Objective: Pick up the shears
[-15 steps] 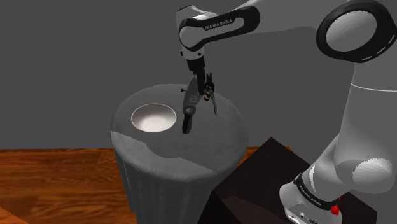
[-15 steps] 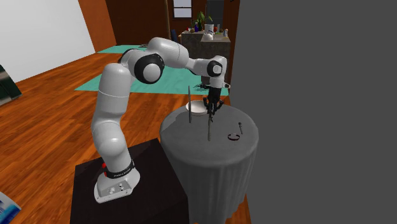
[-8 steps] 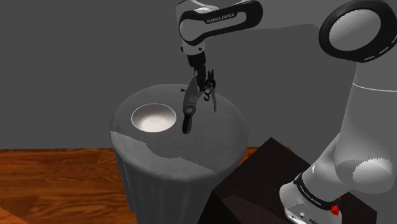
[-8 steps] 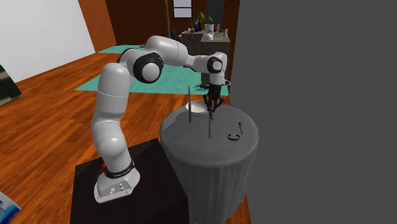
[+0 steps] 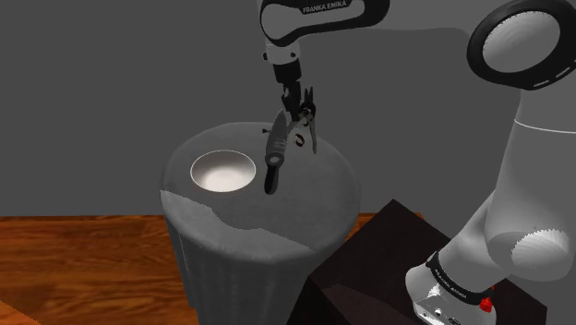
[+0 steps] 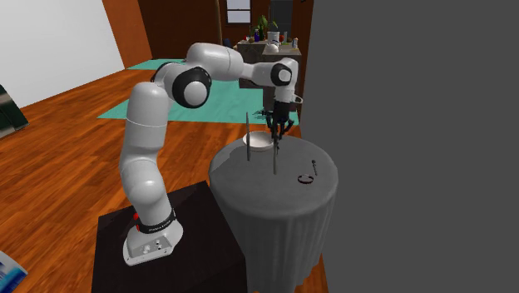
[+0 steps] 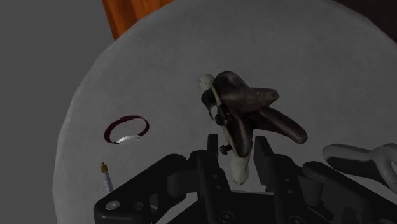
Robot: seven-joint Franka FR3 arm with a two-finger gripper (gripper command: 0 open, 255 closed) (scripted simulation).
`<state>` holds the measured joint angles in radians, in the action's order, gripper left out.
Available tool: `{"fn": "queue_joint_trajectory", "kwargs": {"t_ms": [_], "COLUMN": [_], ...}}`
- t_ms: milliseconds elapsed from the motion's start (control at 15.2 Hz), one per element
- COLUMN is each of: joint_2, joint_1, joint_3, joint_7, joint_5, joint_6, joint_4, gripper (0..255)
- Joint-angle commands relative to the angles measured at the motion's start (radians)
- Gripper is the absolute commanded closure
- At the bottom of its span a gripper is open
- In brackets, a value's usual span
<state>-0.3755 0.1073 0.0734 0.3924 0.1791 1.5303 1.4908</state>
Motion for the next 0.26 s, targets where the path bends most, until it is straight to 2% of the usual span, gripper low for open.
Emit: {"fn": "queue_joint_trajectory", "kwargs": {"t_ms": [0, 198], "joint_2": [0.007, 0.008], "joint_1": [0.001, 0.001], "joint_3": [0.0, 0.0], "joint_7": [0.003, 0.006], "joint_5": [-0.001, -0.001], "joint_6": [-0.026, -0.041], "joint_4": [-0.02, -0.034], "gripper": [255, 255]}}
